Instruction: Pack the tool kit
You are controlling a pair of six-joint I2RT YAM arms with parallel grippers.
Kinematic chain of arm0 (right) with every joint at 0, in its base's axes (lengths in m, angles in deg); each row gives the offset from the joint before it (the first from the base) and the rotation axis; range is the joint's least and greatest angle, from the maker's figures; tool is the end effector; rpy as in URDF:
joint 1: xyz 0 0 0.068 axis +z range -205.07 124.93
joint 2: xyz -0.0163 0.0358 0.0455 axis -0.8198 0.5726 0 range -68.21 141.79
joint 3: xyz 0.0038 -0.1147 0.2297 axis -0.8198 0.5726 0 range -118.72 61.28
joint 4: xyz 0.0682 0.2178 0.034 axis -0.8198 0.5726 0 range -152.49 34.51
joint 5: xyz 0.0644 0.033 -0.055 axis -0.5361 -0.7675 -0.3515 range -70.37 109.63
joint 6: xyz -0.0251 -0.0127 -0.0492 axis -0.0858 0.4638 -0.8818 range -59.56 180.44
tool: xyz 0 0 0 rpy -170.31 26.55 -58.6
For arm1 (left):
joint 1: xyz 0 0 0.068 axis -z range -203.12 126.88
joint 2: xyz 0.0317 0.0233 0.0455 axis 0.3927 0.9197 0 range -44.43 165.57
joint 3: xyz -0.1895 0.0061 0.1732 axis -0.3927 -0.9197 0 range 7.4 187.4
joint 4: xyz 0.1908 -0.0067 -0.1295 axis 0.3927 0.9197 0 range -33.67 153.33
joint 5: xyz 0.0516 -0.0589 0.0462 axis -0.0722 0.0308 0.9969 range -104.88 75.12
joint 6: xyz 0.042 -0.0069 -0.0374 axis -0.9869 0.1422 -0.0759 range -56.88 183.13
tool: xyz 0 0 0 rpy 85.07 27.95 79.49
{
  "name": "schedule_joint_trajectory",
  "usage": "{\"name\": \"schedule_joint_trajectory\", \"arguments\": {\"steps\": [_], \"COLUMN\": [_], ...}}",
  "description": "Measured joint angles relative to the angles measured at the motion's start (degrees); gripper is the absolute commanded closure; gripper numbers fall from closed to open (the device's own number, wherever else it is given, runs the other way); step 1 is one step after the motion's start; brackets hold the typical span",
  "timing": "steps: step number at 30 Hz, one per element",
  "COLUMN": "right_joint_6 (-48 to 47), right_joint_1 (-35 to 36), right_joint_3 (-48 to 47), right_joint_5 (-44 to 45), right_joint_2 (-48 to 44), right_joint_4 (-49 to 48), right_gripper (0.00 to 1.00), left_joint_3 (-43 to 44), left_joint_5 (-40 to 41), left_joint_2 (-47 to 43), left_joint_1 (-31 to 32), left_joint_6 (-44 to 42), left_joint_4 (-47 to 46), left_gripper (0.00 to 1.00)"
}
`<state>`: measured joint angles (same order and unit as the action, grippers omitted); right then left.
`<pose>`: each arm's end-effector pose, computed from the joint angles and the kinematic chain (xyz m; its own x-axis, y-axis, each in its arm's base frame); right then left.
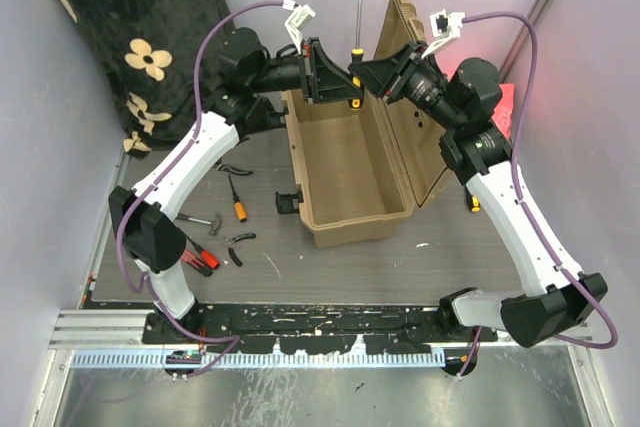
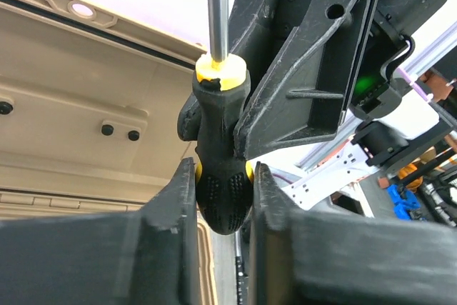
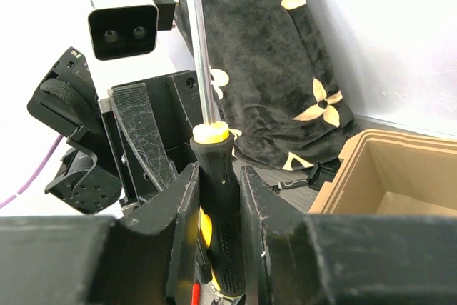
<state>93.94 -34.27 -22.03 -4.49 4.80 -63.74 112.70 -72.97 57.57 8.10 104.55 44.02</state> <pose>0.2311 0.1051 0.4691 -0.2293 0.4518 -0.8622 -0.6857 0.5537 0.4725 0.2997 -0.2211 0.4531 -0.4714 -0.1232 -0.8733 0.8819 -0.0711 -0.4660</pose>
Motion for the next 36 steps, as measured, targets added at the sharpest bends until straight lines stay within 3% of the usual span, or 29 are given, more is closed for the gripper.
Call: {"name": "schedule_joint_trajectory", "arguments": {"steps": [2, 11, 15, 24, 36], "right_joint_6": [-0.4, -3.9, -6.1, -14.5, -35.6], "right_joint_1": [0.0, 0.3, 0.3, 0.3, 0.3], "right_joint_3": [0.0, 1.7, 3.4, 3.7, 2.6], "right_joint_5": [0.1, 0.9, 1.7, 9.0, 40.9], "right_joint_2": [0.0, -1.2, -4.5, -13.9, -25.0], "right_joint_4": [0.1, -1.1, -4.1, -10.3, -6.0], "right_gripper": [0.95, 0.31, 0.13, 0.11, 0.11], "left_joint_3": [-0.1, -3.3, -4.8, -8.6, -13.2], "left_joint_5": [0.1, 0.7, 0.7, 2.6, 10.8], "left_joint_2": [0.0, -1.0, -1.0, -1.0, 4.6], "left_joint_1": [0.0, 0.0, -0.4, -1.8, -2.5], "left_joint_6": [0.0, 0.3, 1.0, 1.6, 0.8], "left_joint_4": [-0.2, -1.6, -1.6, -1.6, 4.3], "left_gripper": [1.00, 1.00, 1.00, 1.00, 1.00]}}
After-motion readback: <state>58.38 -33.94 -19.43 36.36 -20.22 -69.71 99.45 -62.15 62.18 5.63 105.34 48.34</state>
